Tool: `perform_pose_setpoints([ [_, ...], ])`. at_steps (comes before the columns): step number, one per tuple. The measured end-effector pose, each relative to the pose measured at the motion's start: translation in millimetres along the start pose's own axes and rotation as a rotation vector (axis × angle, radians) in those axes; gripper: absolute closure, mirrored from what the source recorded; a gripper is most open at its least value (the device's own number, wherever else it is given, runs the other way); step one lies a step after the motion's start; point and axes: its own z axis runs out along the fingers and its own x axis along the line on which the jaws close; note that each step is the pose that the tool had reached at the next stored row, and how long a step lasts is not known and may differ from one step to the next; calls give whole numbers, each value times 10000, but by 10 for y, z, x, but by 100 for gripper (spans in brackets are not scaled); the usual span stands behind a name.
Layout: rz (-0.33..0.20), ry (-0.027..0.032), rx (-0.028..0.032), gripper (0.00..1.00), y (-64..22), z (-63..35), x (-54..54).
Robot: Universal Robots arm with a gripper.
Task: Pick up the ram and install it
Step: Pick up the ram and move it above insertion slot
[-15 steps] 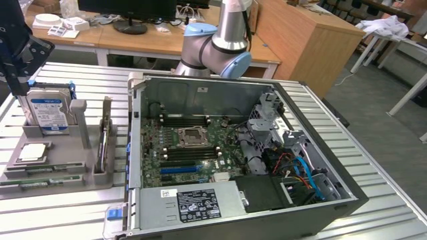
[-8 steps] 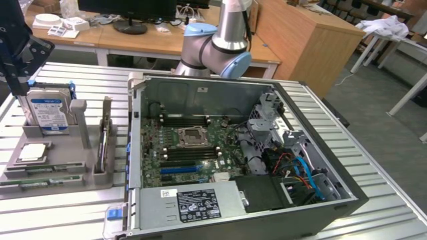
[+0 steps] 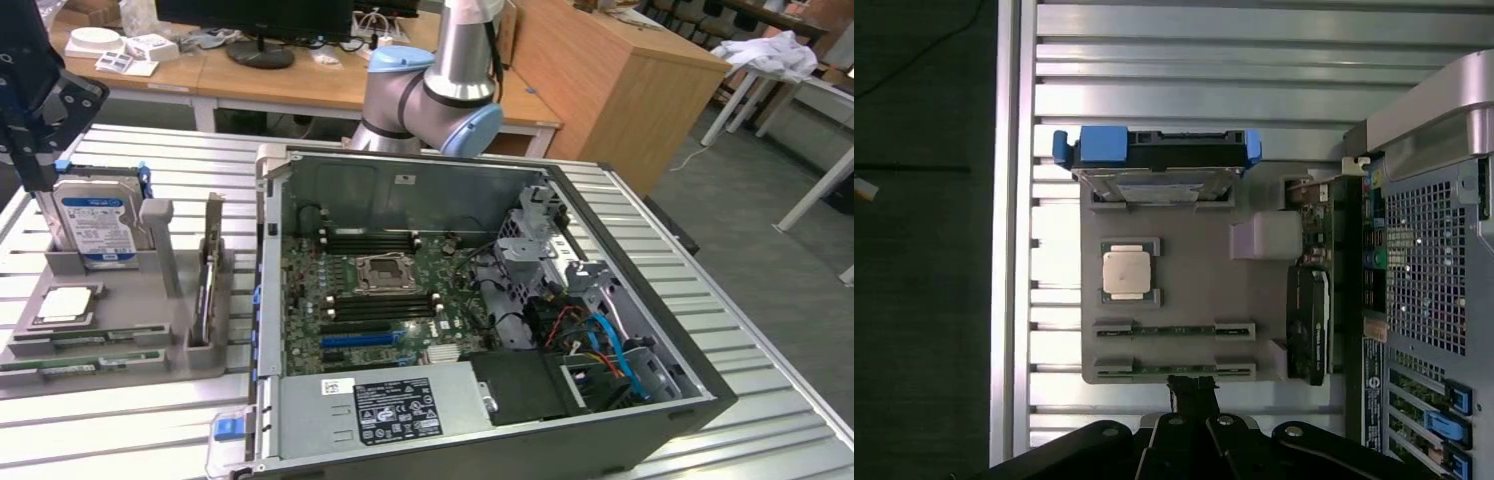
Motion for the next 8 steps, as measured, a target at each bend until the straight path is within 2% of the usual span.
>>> perform_pose_setpoints([
  [8, -1084, 47, -9, 89, 0, 0, 1],
])
